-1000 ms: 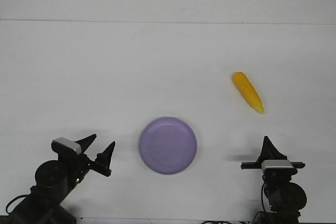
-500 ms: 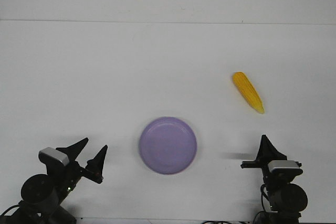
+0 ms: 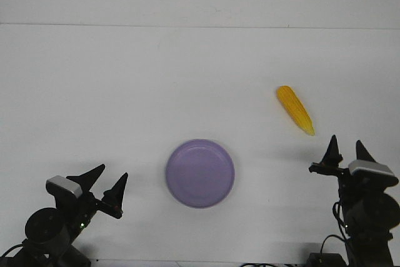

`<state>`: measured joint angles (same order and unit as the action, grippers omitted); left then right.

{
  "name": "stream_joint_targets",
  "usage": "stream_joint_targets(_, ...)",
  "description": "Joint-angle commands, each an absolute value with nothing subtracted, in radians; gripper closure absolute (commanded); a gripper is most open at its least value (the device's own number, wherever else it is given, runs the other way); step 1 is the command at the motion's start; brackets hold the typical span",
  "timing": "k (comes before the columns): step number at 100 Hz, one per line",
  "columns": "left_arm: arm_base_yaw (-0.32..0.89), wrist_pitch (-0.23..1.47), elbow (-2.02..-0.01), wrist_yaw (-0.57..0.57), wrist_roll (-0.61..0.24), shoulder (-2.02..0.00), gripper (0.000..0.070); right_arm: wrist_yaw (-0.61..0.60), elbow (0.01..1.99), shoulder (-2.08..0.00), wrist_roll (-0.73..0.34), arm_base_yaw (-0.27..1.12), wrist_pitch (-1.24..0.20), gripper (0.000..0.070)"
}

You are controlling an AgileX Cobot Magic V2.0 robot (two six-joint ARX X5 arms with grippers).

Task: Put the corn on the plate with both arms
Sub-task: 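Reach the right gripper to the yellow corn cob and grasp it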

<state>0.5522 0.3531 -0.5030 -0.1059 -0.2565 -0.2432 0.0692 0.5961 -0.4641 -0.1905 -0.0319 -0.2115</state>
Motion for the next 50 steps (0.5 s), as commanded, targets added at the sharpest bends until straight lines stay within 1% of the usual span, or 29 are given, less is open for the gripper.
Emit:
stream_joint_targets(1,0.556,0.343,-0.509,-0.109,-0.263,-0.247,0.0237,0.069,0.656,-0.578,-0.131,-0.031,-0.230,0.0177)
stream_joint_targets(10,0.556,0.343,-0.509,-0.109,-0.263,-0.247,0.0237,0.052,0.751,-0.754,-0.088,-0.031,-0.258,0.0171)
stream_joint_targets(16,0.556,0.343,-0.509,-0.109,-0.263,-0.247,0.0237,0.052,0.821,-0.878,-0.068,-0.031,-0.287,0.0124)
stream_joint_targets(20,0.556,0.343,-0.509,-0.109,-0.263,-0.247,0.0237,0.051,0.872,-0.967,-0.054,-0.031,-0.307,0.0106)
stream_joint_targets(37,0.556,0.343,-0.509,-0.109,-0.263,-0.247,0.0237,0.003,1.114,-1.335,0.005,-0.031,-0.438,0.0105)
stream_joint_targets(50,0.556,0.342,-0.509,-0.110,-0.263,-0.247,0.0237,-0.029,1.287,-1.571,0.062,-0.029,-0.531,0.0105)
